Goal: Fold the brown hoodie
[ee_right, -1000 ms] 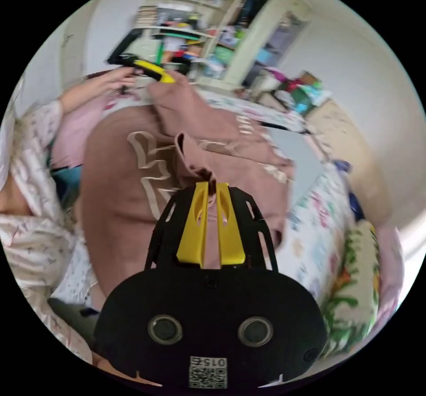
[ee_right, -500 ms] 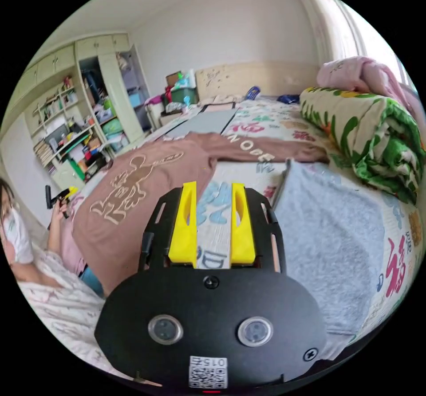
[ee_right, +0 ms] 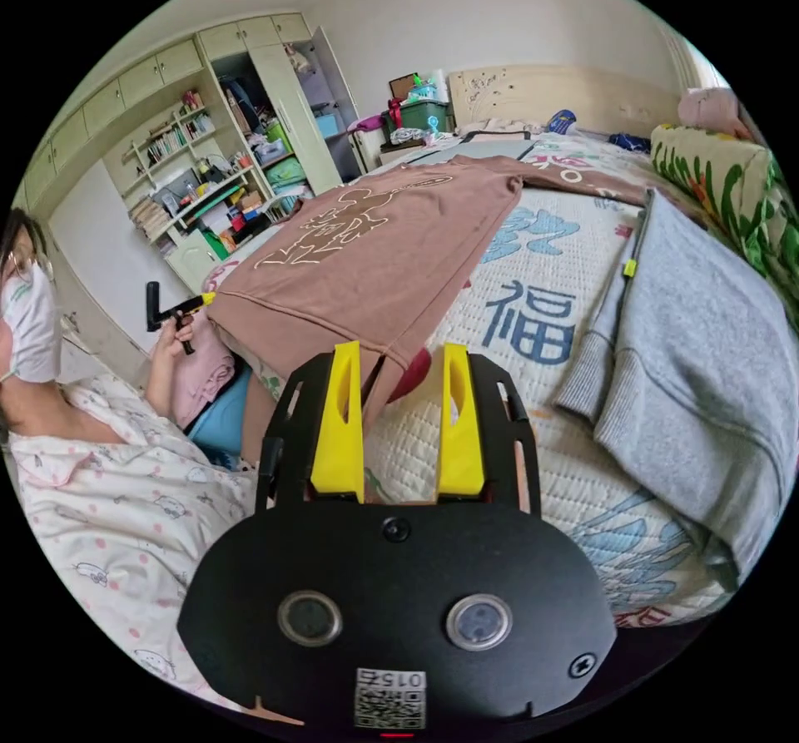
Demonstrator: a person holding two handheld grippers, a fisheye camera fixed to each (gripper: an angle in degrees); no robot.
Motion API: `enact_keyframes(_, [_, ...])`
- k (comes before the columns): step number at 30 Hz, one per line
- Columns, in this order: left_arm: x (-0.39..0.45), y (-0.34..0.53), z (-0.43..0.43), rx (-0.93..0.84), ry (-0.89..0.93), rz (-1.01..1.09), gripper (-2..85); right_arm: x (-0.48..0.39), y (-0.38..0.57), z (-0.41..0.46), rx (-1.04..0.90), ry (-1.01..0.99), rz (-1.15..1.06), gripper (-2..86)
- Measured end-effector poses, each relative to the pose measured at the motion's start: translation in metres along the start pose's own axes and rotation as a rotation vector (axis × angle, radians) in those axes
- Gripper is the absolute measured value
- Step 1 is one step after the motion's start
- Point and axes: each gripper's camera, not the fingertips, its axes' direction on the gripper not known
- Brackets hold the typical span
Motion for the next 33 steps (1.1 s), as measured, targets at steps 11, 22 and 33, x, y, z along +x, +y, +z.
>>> enact_keyframes(11, [0.067, -0.051, -0.050, -0.020, -0.127, 0.064, 3.4, 0.064, -0.006, 0.017, -0.008, 0.050, -0.081, 4.8])
enact_keyframes(22, [0.100, -0.076, -0.082, -0.078, -0.220, 0.134, 3.0, 0.139, 0.004, 0.078, -0.043, 0.118, -0.082, 1.9])
enact_keyframes(33, [0.108, -0.086, -0.126, -0.121, -0.289, 0.234, 6.1, 0.149, 0.014, 0.170, 0.003, 0.310, -0.186, 2.3])
